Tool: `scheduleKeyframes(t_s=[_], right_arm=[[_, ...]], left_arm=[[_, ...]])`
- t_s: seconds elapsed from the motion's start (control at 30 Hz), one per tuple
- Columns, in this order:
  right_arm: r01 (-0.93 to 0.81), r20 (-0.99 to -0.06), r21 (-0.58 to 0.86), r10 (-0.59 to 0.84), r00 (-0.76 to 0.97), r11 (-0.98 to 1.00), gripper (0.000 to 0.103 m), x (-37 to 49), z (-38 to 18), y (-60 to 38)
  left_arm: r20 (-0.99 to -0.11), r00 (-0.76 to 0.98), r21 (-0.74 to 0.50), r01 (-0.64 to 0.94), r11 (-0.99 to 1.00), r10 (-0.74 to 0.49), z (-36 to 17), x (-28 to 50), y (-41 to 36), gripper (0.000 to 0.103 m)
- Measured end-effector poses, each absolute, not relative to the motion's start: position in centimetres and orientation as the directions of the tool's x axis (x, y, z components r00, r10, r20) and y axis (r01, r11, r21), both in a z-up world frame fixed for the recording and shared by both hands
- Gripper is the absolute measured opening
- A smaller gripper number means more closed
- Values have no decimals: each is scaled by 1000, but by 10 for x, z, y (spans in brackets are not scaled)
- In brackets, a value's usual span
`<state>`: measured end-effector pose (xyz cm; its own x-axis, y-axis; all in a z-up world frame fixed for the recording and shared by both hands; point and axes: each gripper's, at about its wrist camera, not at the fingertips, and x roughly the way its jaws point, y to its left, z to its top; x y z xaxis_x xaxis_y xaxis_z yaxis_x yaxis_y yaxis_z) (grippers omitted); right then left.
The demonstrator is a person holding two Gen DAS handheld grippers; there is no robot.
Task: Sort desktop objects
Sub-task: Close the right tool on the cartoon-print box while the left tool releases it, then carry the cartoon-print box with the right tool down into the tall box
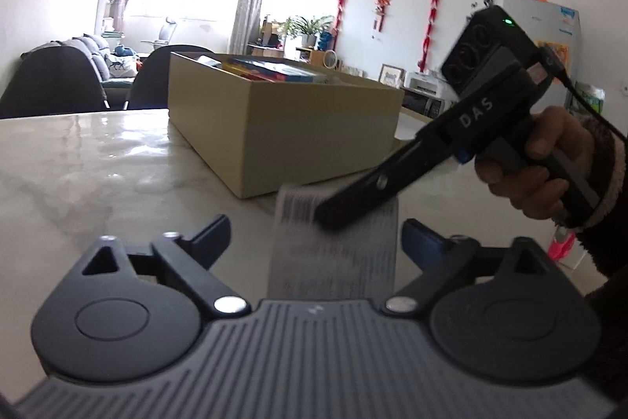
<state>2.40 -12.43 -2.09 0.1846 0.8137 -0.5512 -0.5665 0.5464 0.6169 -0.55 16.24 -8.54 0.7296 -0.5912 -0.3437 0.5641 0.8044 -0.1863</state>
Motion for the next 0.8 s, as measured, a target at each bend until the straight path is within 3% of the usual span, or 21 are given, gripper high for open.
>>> scheduleKeyframes(t_s=[0.8], right_arm=[[-480, -314, 555, 706, 635, 679, 22, 60, 88, -223]], left_arm=[[-350, 745, -358, 454, 816, -568, -91, 17, 182, 103]])
